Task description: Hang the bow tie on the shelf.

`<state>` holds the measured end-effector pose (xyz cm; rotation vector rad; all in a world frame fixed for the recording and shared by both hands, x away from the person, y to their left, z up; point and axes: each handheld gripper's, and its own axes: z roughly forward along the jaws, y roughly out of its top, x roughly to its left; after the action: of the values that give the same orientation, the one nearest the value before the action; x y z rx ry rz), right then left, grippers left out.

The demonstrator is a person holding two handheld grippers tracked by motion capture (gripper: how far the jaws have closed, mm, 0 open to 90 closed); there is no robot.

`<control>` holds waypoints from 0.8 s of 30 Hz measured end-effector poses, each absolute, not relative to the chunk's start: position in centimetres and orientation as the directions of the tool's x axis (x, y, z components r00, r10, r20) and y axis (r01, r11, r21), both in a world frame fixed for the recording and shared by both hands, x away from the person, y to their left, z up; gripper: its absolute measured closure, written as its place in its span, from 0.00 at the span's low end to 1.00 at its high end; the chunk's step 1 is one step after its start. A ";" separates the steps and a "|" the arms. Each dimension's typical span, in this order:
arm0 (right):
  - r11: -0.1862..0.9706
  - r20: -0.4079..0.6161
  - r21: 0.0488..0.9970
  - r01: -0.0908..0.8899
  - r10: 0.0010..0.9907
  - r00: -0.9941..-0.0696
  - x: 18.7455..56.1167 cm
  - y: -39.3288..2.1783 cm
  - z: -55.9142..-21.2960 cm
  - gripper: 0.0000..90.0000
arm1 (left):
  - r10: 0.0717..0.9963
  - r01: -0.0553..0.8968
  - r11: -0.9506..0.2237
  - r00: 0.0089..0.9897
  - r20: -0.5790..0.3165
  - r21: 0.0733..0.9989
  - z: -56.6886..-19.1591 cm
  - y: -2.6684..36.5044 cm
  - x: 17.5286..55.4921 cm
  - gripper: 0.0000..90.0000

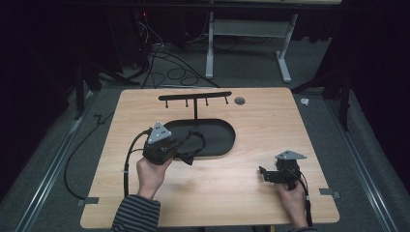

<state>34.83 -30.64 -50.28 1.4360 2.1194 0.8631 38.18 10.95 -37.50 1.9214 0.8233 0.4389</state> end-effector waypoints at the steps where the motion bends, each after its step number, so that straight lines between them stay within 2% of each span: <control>1: 0.268 -0.011 0.704 0.658 0.930 -0.367 34.8 -30.6 -50.3 0.17 | 0.707 0.358 -0.306 0.706 -0.041 0.882 -37.4 11.0 38.3 1.00; 24: 0.275 -0.014 0.705 0.654 0.927 -0.374 34.8 -30.7 -50.3 0.17 | 0.755 0.340 -0.267 0.656 -0.023 0.902 -33.1 11.4 42.1 1.00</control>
<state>34.83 -30.66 -50.29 1.4251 2.1252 0.8644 42.12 11.43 -33.14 1.8642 0.8665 0.5157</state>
